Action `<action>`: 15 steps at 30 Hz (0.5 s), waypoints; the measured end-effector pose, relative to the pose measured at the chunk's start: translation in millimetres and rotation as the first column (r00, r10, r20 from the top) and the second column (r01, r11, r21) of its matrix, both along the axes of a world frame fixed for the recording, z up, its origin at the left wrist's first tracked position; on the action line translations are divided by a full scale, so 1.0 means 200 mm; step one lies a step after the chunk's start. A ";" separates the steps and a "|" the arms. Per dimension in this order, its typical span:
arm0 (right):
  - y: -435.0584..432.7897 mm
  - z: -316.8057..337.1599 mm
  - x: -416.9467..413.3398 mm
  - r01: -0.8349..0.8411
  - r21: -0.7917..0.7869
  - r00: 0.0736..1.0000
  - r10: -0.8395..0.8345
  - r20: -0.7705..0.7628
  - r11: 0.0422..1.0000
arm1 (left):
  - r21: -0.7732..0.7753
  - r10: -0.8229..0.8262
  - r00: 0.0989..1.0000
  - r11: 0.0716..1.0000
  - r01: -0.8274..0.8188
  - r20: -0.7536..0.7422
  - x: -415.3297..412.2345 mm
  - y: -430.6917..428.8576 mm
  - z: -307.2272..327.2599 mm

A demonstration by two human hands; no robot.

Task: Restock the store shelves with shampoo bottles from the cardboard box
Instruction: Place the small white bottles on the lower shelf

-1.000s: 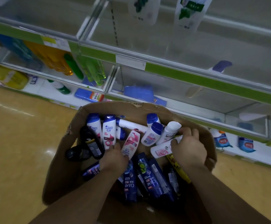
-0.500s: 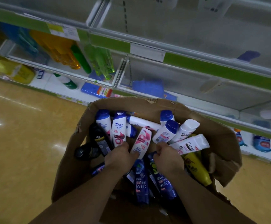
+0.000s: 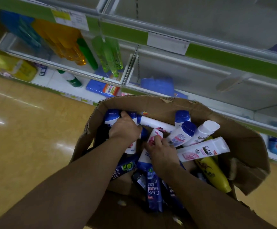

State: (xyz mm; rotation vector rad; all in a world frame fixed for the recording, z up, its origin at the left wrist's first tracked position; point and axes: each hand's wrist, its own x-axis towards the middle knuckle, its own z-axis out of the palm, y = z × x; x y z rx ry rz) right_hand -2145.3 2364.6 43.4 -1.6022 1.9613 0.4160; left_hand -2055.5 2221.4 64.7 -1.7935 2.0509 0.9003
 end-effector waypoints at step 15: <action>-0.03 0.06 -0.13 0.034 -0.242 0.995 -0.009 0.103 0.970 | -0.010 0.015 0.993 1.000 -0.016 -0.119 0.04 -0.01 0.04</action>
